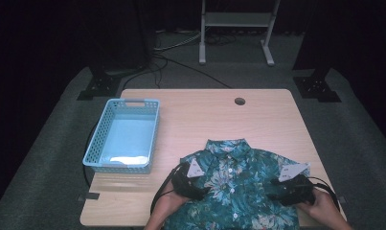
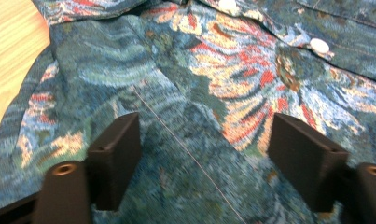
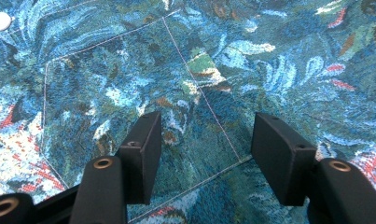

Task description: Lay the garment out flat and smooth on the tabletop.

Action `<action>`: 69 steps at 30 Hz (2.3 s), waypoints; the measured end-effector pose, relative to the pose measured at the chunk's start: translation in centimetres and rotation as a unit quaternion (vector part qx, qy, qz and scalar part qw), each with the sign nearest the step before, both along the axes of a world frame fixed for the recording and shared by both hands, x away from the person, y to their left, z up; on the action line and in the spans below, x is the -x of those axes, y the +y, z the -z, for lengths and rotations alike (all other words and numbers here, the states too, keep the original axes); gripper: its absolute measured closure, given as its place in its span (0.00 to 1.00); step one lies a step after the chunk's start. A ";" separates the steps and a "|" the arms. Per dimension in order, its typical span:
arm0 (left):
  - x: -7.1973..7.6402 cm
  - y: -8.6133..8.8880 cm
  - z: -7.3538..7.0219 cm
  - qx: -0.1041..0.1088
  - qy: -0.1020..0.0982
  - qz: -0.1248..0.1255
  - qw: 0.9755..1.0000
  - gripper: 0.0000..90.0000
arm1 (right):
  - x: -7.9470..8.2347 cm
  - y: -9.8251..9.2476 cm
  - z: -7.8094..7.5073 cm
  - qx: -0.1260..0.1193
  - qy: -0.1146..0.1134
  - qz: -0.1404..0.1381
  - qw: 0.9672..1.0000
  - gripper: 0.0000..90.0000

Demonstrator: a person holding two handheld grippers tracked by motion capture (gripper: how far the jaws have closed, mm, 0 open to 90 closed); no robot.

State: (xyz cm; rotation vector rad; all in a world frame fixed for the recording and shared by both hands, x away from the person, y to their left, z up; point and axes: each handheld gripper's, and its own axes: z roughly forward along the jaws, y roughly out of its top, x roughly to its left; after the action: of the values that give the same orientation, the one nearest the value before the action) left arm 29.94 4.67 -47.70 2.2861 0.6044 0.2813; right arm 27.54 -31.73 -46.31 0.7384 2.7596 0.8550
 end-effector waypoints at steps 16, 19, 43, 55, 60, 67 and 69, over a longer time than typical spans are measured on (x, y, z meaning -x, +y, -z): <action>-2.5 -1.9 -0.5 -0.003 0.008 0.022 1.000 0.76 | -0.1 -2.6 0.3 -0.015 -0.007 0.009 1.000 0.48; -2.5 -2.0 -0.5 0.002 0.008 0.019 1.000 0.85 | -0.2 -3.1 0.1 -0.008 -0.004 0.014 1.000 0.48; -1.3 3.8 -4.4 0.008 -0.035 -0.031 0.999 0.95 | -0.1 -3.5 0.3 -0.014 -0.009 0.027 1.000 0.48; -0.5 8.2 -5.2 0.018 -0.055 -0.108 0.992 0.85 | -0.2 -3.1 0.1 -0.001 -0.003 0.034 0.999 0.48; -0.2 8.8 -5.7 0.013 -0.065 -0.119 0.991 0.70 | -0.3 -3.0 0.0 0.004 0.000 0.032 0.999 0.48; -0.2 8.9 -6.5 0.018 -0.069 -0.119 0.990 0.63 | -0.2 -3.0 0.0 0.000 -0.001 0.034 0.999 0.47; -0.3 8.6 -6.4 0.017 -0.066 -0.115 0.991 0.62 | -0.2 -3.1 0.0 -0.001 -0.001 0.035 0.999 0.47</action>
State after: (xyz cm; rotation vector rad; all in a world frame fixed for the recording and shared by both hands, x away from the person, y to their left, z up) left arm 30.23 13.29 -41.31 2.1463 0.7989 0.5243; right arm 27.73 -34.78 -46.36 0.8292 2.7126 0.8441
